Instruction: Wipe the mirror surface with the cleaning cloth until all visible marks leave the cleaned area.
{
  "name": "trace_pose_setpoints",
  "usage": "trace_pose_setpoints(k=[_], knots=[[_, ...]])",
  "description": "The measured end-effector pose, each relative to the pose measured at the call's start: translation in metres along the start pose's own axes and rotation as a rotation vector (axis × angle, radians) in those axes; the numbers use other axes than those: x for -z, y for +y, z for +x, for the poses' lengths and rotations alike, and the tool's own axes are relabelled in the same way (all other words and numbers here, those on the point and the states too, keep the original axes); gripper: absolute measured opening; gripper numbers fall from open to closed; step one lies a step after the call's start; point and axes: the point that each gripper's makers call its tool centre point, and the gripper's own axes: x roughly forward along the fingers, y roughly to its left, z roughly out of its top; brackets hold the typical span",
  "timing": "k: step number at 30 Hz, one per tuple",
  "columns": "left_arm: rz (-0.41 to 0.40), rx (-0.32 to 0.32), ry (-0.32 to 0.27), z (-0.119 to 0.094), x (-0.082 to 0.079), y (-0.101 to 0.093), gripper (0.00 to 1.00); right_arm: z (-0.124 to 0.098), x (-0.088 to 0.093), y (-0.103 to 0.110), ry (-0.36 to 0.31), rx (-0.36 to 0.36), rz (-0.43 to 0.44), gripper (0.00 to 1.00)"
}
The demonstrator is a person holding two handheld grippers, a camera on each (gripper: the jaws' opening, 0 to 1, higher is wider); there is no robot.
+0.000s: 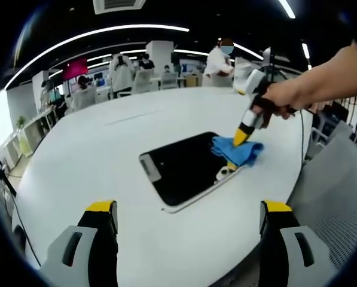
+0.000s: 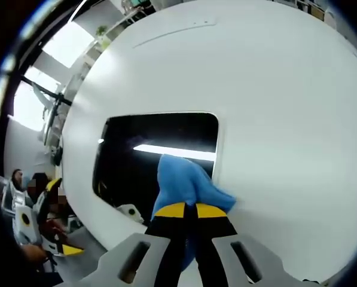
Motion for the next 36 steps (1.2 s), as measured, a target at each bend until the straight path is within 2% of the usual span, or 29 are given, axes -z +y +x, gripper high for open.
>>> trace_pose_setpoints(k=[36], knots=[[-0.032, 0.024, 0.017, 0.002, 0.005, -0.004, 0.99, 0.011, -0.060, -0.015, -0.024, 0.018, 0.030, 0.00]])
